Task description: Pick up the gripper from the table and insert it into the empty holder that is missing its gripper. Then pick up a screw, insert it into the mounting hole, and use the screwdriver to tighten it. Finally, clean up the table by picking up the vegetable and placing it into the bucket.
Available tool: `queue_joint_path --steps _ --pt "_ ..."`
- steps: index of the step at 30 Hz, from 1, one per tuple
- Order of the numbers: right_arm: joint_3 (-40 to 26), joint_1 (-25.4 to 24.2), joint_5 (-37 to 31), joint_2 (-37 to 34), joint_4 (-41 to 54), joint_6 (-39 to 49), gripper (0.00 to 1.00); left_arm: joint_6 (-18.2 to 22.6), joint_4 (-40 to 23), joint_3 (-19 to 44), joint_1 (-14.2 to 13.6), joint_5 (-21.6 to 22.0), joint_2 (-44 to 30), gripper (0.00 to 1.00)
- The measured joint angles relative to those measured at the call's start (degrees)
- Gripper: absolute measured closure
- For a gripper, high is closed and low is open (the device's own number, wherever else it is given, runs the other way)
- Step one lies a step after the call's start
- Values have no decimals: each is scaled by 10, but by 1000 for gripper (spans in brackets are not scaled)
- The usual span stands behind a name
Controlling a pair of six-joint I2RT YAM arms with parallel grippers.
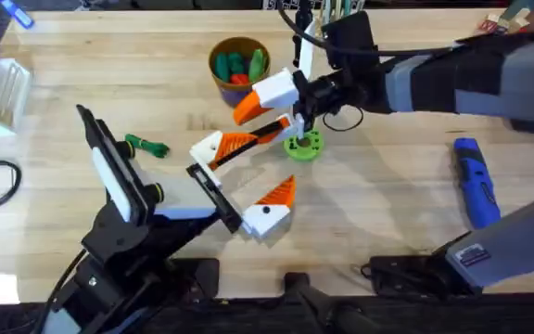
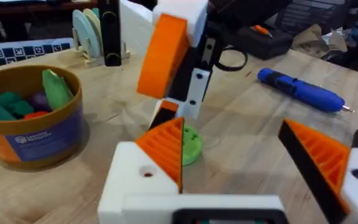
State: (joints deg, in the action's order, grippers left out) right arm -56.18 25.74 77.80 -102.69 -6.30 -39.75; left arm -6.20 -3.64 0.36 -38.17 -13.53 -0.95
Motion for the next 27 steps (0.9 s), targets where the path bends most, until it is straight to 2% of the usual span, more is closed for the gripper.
queue_joint_path --steps 3,5,7,17,20,22,23,24,27 --pt "0 0 29 0 18 19 223 0 0 0 0 1 0 15" --pt "0 0 35 0 20 23 371 0 0 0 0 1 0 15" --pt "0 0 40 0 21 25 446 0 0 0 0 2 0 16" --pt "0 3 46 0 40 32 457 0 -1 0 0 13 0 15" --pt "0 9 46 0 50 36 521 0 -1 0 0 13 0 15" --pt "0 12 46 0 50 38 622 0 -1 0 0 13 0 15" --pt "0 12 45 0 51 41 904 2 0 0 0 14 0 15" --pt "0 12 44 0 52 40 969 4 0 0 0 13 0 16" --pt "0 12 42 0 52 40 984 5 0 0 0 13 0 16"
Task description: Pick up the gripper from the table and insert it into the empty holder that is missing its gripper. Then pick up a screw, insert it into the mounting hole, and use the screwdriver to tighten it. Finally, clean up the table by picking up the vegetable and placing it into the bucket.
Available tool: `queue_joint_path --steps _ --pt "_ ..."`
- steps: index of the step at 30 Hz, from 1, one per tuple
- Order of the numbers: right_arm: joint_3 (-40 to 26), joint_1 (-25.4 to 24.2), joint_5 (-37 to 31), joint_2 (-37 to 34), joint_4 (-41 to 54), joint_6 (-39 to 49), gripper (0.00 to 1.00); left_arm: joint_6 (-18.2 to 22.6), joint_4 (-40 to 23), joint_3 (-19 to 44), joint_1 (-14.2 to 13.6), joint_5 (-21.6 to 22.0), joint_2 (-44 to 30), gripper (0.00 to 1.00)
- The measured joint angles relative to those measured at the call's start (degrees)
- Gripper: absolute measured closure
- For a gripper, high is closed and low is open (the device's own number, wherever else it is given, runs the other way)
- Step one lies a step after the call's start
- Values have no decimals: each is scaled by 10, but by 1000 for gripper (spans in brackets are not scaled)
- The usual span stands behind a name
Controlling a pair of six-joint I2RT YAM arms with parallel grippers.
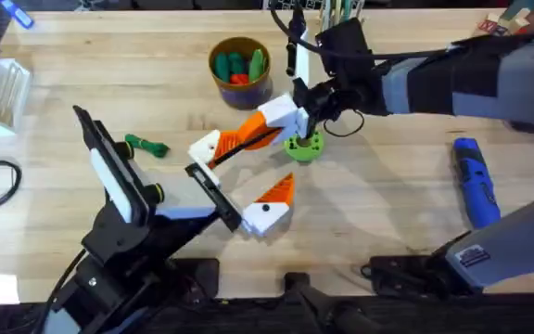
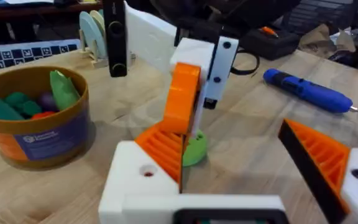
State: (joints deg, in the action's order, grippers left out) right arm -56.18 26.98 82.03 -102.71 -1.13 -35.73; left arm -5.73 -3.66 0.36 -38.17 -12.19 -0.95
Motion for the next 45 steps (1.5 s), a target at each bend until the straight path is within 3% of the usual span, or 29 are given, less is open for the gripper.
queue_joint_path --steps 18,45 --pt "0 10 -29 0 -59 -25 992 3 -2 0 2 17 0 15" --pt "0 11 -30 0 -65 -50 992 3 0 0 8 -13 0 15"
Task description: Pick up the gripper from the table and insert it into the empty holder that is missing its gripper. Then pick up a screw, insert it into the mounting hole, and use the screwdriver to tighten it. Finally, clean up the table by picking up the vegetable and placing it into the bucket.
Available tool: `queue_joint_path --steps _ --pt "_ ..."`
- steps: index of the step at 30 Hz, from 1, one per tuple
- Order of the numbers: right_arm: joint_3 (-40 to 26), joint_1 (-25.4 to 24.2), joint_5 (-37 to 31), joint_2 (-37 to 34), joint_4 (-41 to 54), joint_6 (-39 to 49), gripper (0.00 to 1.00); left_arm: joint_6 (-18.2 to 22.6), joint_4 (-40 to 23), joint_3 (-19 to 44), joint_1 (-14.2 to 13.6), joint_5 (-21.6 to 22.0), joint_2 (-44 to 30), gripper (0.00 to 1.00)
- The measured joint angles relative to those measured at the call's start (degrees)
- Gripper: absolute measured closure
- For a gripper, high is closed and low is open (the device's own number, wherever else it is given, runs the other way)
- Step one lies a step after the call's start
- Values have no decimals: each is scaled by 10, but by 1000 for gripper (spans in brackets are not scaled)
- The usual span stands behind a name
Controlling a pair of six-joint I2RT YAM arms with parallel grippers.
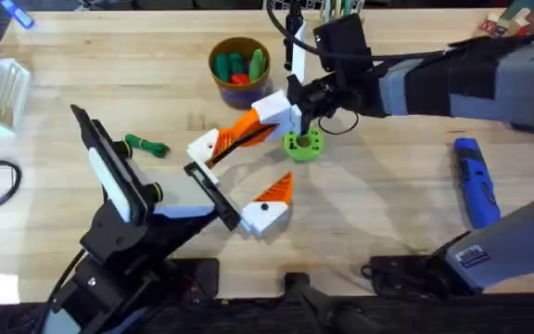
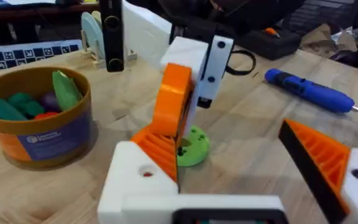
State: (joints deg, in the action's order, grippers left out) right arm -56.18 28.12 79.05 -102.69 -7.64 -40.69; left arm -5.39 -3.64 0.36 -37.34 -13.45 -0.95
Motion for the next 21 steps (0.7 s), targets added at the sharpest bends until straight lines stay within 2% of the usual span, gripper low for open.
queue_joint_path --steps 5,10,11,13,17,21 --pt "0 -1 1 0 0 0 970 0 0 0 0 0 0 15" --pt "0 0 3 0 -3 2 799 0 0 0 0 -5 0 15" --pt "0 0 3 0 -5 2 777 0 1 0 0 -13 0 16" --pt "0 3 3 0 -10 3 665 0 2 0 -4 -32 0 15" --pt "0 7 3 0 -12 5 572 0 3 0 -7 -54 0 15" --pt "0 7 3 0 -14 6 337 -1 4 0 -7 -64 0 16"
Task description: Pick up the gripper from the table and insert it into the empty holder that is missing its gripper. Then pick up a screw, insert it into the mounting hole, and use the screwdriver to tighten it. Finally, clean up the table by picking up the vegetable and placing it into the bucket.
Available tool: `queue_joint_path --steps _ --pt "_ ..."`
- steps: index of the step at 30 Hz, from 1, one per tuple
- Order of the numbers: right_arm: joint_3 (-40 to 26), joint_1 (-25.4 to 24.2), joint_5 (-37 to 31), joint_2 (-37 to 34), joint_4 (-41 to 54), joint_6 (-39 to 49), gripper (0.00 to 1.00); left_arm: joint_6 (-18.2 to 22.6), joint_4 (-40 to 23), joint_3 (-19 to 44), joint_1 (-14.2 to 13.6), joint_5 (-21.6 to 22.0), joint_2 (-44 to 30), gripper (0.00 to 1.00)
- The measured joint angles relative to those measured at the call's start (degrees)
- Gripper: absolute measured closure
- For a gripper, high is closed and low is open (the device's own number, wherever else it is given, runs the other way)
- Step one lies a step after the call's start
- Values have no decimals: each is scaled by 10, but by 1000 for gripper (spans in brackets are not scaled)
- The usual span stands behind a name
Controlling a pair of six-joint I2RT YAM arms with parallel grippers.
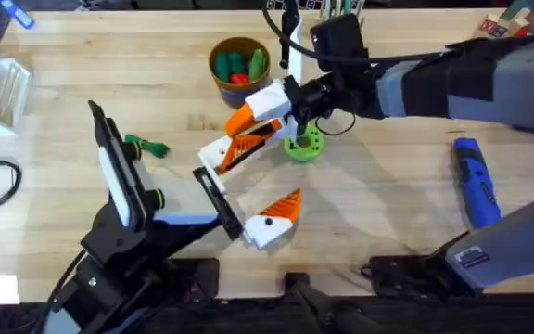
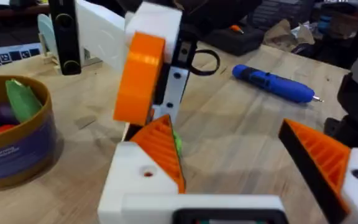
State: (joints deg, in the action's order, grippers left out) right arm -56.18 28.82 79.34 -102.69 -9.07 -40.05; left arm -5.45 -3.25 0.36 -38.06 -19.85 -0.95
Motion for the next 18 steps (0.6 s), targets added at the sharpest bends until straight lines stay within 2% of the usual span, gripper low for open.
queue_joint_path --steps 3,9,10,18 --pt "0 0 0 0 -2 0 207 0 0 0 0 -2 0 15" --pt "0 -4 6 0 -2 2 124 0 0 0 0 -5 0 15" --pt "0 -7 13 0 -2 4 70 0 0 0 0 -5 0 15" --pt "0 -36 45 0 28 35 42 0 0 0 0 -5 0 15"
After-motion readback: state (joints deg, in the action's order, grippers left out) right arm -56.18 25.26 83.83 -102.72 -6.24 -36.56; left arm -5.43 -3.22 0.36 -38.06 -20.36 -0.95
